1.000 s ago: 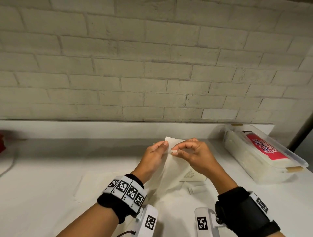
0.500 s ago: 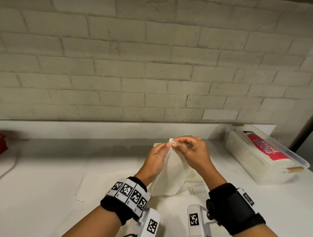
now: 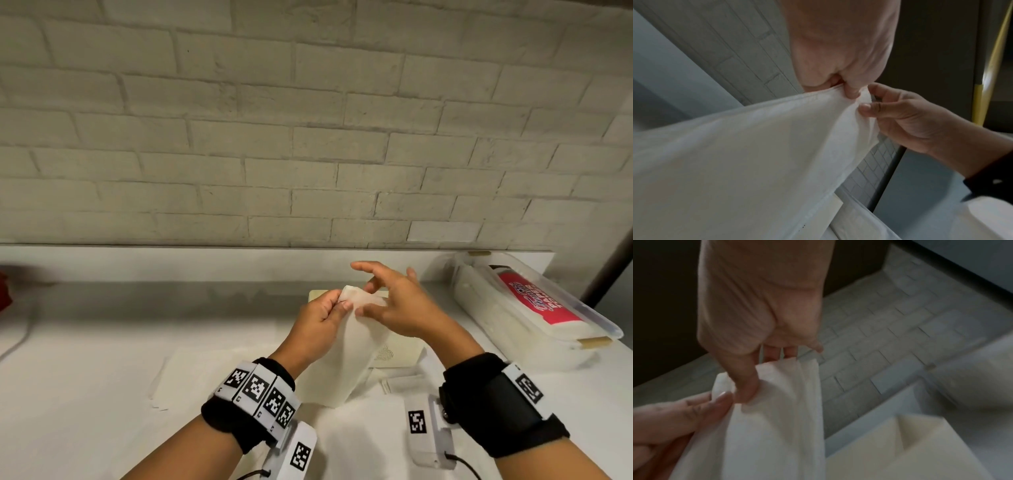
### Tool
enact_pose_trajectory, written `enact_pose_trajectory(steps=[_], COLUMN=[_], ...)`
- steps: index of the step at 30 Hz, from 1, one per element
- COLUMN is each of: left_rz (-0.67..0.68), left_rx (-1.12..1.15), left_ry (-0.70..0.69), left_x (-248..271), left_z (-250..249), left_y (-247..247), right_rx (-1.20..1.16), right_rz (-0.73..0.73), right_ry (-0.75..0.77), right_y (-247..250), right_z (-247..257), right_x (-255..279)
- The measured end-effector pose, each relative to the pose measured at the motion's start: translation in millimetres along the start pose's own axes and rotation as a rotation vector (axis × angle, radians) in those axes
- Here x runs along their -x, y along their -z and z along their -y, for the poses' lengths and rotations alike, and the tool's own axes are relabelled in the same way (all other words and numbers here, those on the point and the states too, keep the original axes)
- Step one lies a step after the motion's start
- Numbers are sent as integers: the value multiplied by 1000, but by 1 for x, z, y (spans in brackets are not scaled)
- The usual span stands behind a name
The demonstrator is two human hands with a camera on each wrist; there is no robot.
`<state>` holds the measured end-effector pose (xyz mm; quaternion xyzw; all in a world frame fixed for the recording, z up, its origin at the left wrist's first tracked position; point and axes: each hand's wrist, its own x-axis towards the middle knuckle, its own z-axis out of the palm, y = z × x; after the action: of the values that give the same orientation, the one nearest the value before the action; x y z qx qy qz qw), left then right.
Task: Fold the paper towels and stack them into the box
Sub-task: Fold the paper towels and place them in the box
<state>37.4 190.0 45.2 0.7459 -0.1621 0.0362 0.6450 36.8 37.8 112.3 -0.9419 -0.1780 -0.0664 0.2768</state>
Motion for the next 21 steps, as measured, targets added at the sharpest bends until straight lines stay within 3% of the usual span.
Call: enact_pose_trajectory(steps=[2,5,10,15,21], left_rz=[-18,-20,15,-81,-290], left_rx=[-47,-74,-233,-8,215], left_ry=[-23,-14,91,249,344], left_x=[-1,0,7,-4,-48], left_z=[-2,-5,1,5,3], left_y=[-2,-7,-5,19,30], right_rx=[128,141,-102,-521,-569], right_rz=[63,41,-147,-361,-448], right_ry=[35,79,43,-157,-286], right_y=[5,3,12,27,25], right_z=[4,8,0,-40,-79], right_x=[0,0,1,-7,-24])
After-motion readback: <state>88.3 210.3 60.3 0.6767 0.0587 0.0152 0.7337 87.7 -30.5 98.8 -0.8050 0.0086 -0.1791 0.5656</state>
